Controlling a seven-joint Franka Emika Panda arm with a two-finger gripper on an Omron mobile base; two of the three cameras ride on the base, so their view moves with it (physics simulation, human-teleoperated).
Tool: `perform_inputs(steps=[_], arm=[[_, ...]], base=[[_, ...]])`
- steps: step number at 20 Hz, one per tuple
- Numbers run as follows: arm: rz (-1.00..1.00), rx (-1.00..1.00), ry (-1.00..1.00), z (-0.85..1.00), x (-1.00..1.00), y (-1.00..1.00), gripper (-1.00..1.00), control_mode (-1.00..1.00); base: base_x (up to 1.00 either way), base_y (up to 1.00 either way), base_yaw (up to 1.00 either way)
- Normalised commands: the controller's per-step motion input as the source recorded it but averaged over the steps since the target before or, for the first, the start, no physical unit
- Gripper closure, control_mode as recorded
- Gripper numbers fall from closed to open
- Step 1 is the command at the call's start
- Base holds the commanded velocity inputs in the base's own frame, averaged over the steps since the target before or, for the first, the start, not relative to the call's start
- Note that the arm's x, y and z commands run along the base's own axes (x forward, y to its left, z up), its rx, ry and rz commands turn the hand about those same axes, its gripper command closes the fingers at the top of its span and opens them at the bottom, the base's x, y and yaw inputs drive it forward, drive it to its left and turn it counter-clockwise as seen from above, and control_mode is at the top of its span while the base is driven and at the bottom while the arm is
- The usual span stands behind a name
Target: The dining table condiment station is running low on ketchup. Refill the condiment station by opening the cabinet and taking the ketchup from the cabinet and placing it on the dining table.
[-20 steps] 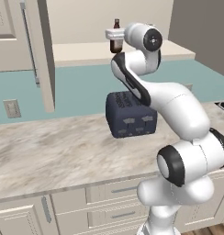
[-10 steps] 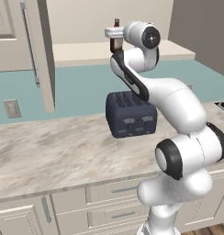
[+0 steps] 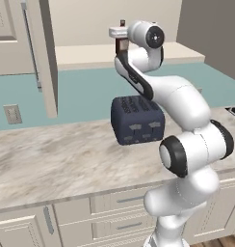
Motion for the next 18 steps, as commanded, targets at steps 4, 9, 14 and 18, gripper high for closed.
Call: perform_inputs(steps=[4,9,14,18], arm=[[0.0,0.0,0.0,0.0,0.37,0.0,-1.0,-1.0],[0.0,0.0,0.0,0.0,0.28,0.01,-1.0,-1.0],[0.0,0.0,0.0,0.0,0.2,0.03,-1.0,-1.0],[0.0,0.0,0.02,0.0,0.27,0.09,-1.0,-1.0]], base=[[0.0,0.0,0.0],[0.0,0.0,0.0],[0.0,0.0,0.0],[0.0,0.0,0.0]])
